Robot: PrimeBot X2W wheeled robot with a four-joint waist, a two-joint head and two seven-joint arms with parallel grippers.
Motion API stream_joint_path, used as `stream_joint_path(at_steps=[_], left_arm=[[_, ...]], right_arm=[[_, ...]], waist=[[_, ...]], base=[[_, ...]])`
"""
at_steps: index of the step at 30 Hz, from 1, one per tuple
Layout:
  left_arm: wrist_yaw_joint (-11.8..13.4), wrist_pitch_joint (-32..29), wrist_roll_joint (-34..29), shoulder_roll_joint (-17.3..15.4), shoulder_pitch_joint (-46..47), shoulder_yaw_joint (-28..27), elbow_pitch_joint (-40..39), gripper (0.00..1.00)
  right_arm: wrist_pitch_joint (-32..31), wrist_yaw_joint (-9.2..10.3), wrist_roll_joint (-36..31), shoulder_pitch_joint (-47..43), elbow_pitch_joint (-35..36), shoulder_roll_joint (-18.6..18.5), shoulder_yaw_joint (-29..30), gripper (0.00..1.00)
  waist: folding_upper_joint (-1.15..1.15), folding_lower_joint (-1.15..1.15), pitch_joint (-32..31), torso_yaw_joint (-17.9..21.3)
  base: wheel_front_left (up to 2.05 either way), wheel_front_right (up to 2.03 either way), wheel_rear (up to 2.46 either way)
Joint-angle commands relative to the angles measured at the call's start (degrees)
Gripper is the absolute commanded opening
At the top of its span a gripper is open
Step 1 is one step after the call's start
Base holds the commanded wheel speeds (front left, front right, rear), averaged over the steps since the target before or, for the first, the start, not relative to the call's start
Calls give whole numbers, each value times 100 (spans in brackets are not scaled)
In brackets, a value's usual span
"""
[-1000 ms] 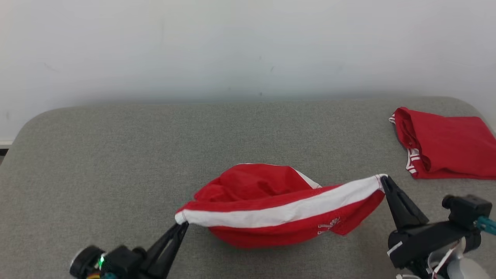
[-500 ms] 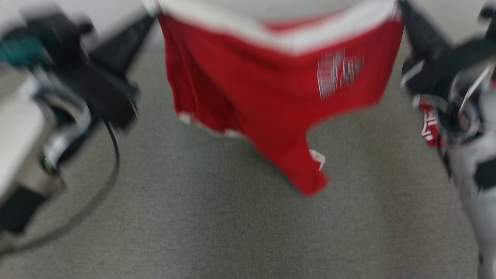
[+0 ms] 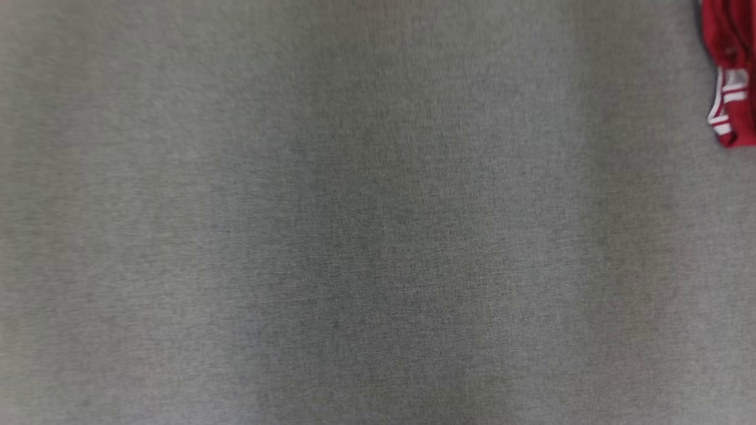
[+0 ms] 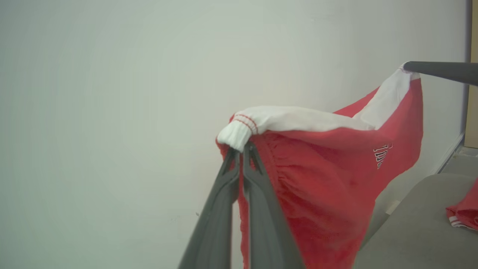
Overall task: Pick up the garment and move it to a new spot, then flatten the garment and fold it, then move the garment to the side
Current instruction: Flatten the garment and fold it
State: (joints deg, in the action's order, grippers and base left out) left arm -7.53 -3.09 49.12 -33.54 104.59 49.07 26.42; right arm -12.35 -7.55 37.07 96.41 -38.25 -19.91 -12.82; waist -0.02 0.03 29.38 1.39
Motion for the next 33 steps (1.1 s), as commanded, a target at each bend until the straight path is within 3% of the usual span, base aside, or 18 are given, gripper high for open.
stream_joint_path(at_steps=[1,10,16,22,23,25,30,33], left_arm=[[16,117,143,30,390,124,217,0],[16,636,629,-34,1159,965,751,0],[15,1366,1096,-235,601,1462,591,0],[15,1817,1422,-558,-811,1534,-80,0],[15,1817,1422,-558,-811,1534,-80,0],[65,1832,1464,-591,-1462,1197,-496,0],[541,1827,1044,-748,-3503,464,-1863,0],[786,1829,752,-785,-4705,216,-2572,0]], right_arm=[[95,16,-80,328,-159,41,-49,0],[393,16,-12,1111,-691,52,-292,0],[529,16,515,386,-244,-284,-714,0],[620,16,1339,-1553,1000,-902,-1027,0],[620,16,1339,-1553,1000,-902,-1027,0],[664,16,1589,-2374,1500,-1131,-1008,0],[769,16,1904,-4489,2501,-1507,-687,0],[828,15,1966,-5610,2963,-1503,-374,0]], waist=[[2,-3,687,246],[2,-3,958,234],[2,-3,888,162],[2,-3,324,80],[2,-3,324,80],[2,-3,81,39],[2,-3,-422,34],[2,-3,-663,18]], base=[[0,0,0],[0,0,0],[0,0,0],[0,0,0],[0,0,0],[0,0,0],[0,0,0],[0,0,0]])
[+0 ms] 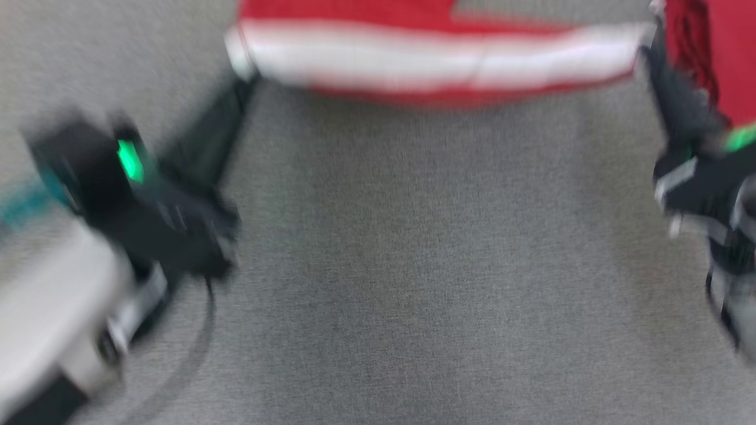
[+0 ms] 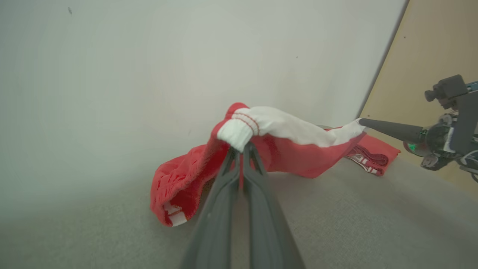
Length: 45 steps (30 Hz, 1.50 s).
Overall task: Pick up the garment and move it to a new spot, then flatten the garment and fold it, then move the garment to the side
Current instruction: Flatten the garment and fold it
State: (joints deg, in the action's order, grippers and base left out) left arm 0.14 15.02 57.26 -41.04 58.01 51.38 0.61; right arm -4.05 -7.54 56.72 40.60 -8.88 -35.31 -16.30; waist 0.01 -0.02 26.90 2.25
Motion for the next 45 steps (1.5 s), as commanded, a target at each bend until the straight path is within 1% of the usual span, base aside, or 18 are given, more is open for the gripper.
stream_joint_path(at_steps=[1,3,4,7,8,9,11,15,17,19,21,24,27,30,32,36,40,45], left_arm=[[73,17,-109,-4,-417,-58,-174,0],[173,18,-364,-8,-1104,-19,-385,0],[221,19,-396,30,-1412,-64,-469,0],[317,18,-632,46,-2266,-154,-525,0],[306,18,-757,142,-2757,-118,-517,0],[318,18,-830,149,-2957,-128,-473,0],[293,18,-1000,187,-3343,-119,-375,0],[207,19,-1154,284,-4004,-271,-119,0],[170,19,-1399,252,-4282,-301,29,0],[163,19,-1459,288,-4538,-391,118,0],[156,19,-1556,236,-4772,-504,183,0],[166,19,-1584,159,-5126,-706,194,0],[155,19,-1589,69,-5459,-890,172,0],[92,19,-1671,37,-5669,-911,201,0],[37,19,-1749,128,-5688,-870,238,0],[-65,19,-1800,326,-5573,-871,256,0],[-204,19,-1971,536,-5337,-853,279,0],[-325,19,-2094,754,-4985,-906,298,0]], right_arm=[[15,15,-22,-380,162,48,75,0],[17,15,-40,-1058,404,96,276,0],[53,15,-67,-1377,491,148,411,0],[7,15,-183,-2245,774,296,714,0],[-55,15,-295,-2789,913,398,910,0],[-85,15,-335,-3068,944,486,1007,0],[-151,15,-509,-3546,1085,571,1148,0],[-273,15,-648,-4392,1281,918,1460,0],[-386,15,-767,-4796,1390,1082,1493,0],[-492,15,-875,-5150,1492,1254,1485,0],[-584,15,-928,-5458,1593,1454,1487,0],[-743,15,-994,-5883,1755,1724,1451,0],[-929,15,-1059,-6278,1903,1908,1390,0],[-1004,15,-1086,-6482,2003,2065,1482,0],[-1032,15,-1099,-6478,2007,2152,1578,0],[-1052,15,-1098,-6314,1995,2188,1786,0],[-1131,15,-1133,-5934,2038,2058,2112,0],[-1391,15,-1223,-5237,2042,1735,2376,0]], waist=[[-1,2,-496,-78],[-1,2,-639,-88],[-1,2,-717,-91],[-1,2,-892,-90],[-1,2,-998,-108],[-1,2,-1067,-116],[-1,2,-1166,-135],[-1,2,-1353,-128],[-1,2,-1455,-116],[-1,2,-1555,-101],[-1,2,-1650,-79],[-1,2,-1772,-63],[-1,2,-1854,-84],[-1,2,-1872,-136],[-1,2,-1885,-176],[-1,2,-1909,-247],[-1,2,-1933,-382],[-1,2,-1920,-595]], base=[[0,0,0],[0,0,0],[0,0,0],[0,0,0],[0,0,0],[0,0,0],[0,0,0],[0,0,0],[0,0,0],[0,0,0],[0,0,0],[0,0,0],[0,0,0],[0,0,0],[0,0,0],[0,0,0],[0,0,0],[0,0,0]])
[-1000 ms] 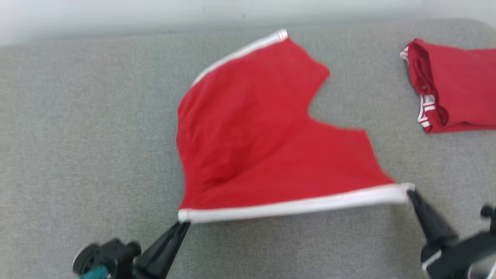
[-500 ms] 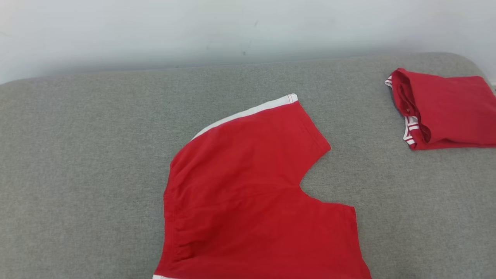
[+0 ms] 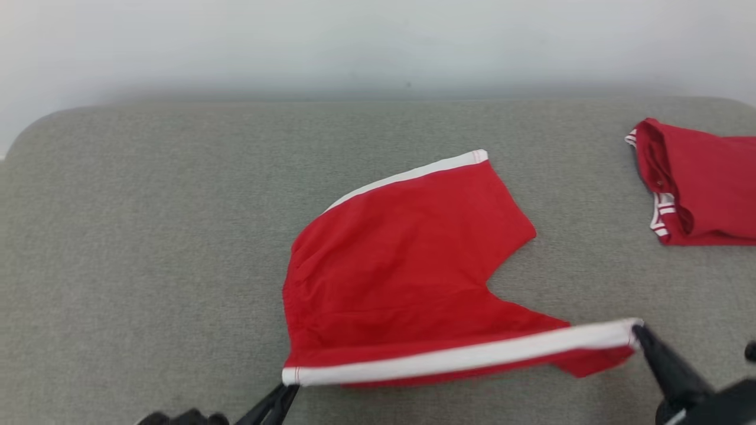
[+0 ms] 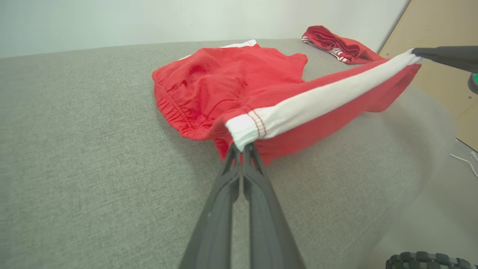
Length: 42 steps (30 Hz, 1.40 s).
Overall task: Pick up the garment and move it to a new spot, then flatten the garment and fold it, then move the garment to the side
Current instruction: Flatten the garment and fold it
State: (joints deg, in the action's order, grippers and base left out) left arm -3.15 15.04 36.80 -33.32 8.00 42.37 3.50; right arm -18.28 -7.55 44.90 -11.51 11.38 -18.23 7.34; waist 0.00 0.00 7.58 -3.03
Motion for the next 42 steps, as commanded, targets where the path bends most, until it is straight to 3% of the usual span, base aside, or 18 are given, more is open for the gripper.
stream_joint_path(at_steps=[1,8,16,28,39,40,41,42], left_arm=[[-30,18,-69,24,112,-25,26,0],[-247,18,53,450,978,-209,313,0],[-416,3,272,763,2165,-167,1386,0],[-430,19,616,1194,3412,179,2435,0],[-431,17,616,1316,3778,348,2695,0],[-431,17,590,1303,3796,320,2737,0],[-425,17,559,1297,3797,270,2772,0],[-425,17,535,1303,3780,228,2805,40]], right_arm=[[-35,16,-58,143,-7,-38,19,0],[-495,16,-273,1665,-471,-414,-146,0],[-688,16,-622,3774,-1998,-525,-852,0],[207,16,-1098,6098,-4568,-544,-1694,0],[749,16,-1034,6896,-5745,-445,-2400,0],[828,16,-991,6926,-5789,-431,-2454,15],[886,16,-943,6948,-5832,-431,-2508,40],[931,16,-881,6964,-5878,-441,-2576,100]], waist=[[0,0,35,-109],[0,0,263,-408],[0,0,740,-580],[0,0,1378,-835],[0,0,1558,-854],[0,0,1538,-839],[0,0,1516,-822],[0,0,1491,-804]], base=[[0,0,0],[0,0,0],[0,0,0],[0,0,0],[0,0,0],[0,0,0],[0,0,0],[0,0,0]])
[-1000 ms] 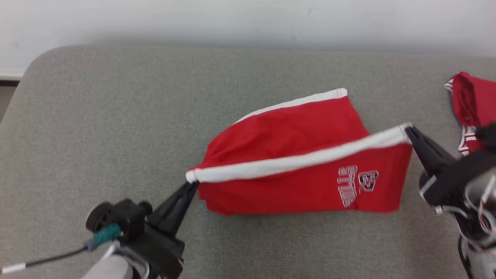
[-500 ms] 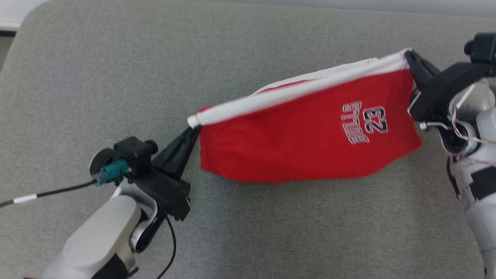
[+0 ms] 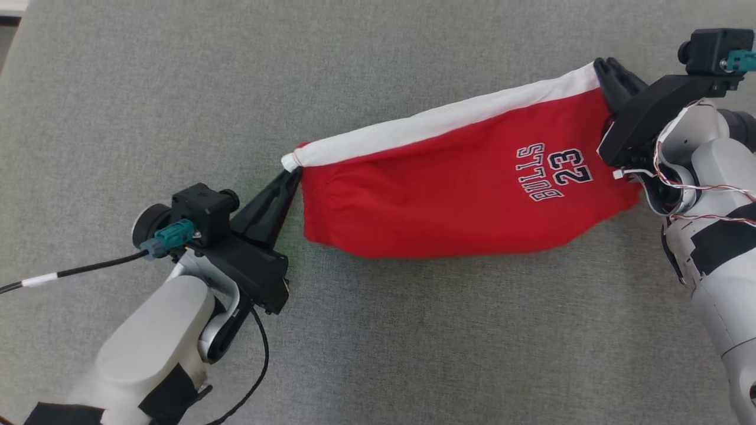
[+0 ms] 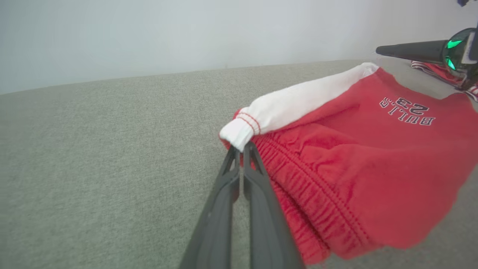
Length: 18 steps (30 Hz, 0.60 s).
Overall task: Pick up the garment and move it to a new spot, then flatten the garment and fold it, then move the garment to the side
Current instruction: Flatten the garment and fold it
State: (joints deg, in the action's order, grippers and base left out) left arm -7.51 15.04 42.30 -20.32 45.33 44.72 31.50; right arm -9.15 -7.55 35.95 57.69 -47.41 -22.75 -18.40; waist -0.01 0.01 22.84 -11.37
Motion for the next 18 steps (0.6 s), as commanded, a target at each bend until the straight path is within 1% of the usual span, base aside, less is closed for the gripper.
stream_joint_path(at_steps=[1,2,7,10,12,13,18], left_arm=[[11,17,-68,9,24,-65,14,88],[11,17,-93,10,-22,-112,30,100],[11,18,-281,4,-355,-541,-89,100],[24,18,-446,28,-608,-915,-207,100],[109,18,-588,68,-830,-1254,-364,100],[266,18,-755,117,-1101,-1613,-602,100],[627,18,-1368,267,-1866,-2394,-1292,100]], right_arm=[[62,16,75,48,-47,-3,-54,100],[88,16,147,60,-87,-18,-104,100],[275,16,447,-51,-208,-124,-388,100],[407,16,652,-229,-245,-225,-535,100],[492,16,797,-380,-231,-289,-630,100],[589,16,958,-573,-206,-359,-722,100],[758,16,1331,-1065,-175,-540,-866,100]], waist=[[1,-1,-68,47],[1,-1,-99,62],[1,-1,-341,118],[1,-1,-537,119],[1,-1,-663,108],[1,-1,-790,90],[1,-1,-1018,19]], base=[[0,0,0],[0,0,0],[0,0,0],[0,0,0],[0,0,0],[0,0,0],[0,0,0]])
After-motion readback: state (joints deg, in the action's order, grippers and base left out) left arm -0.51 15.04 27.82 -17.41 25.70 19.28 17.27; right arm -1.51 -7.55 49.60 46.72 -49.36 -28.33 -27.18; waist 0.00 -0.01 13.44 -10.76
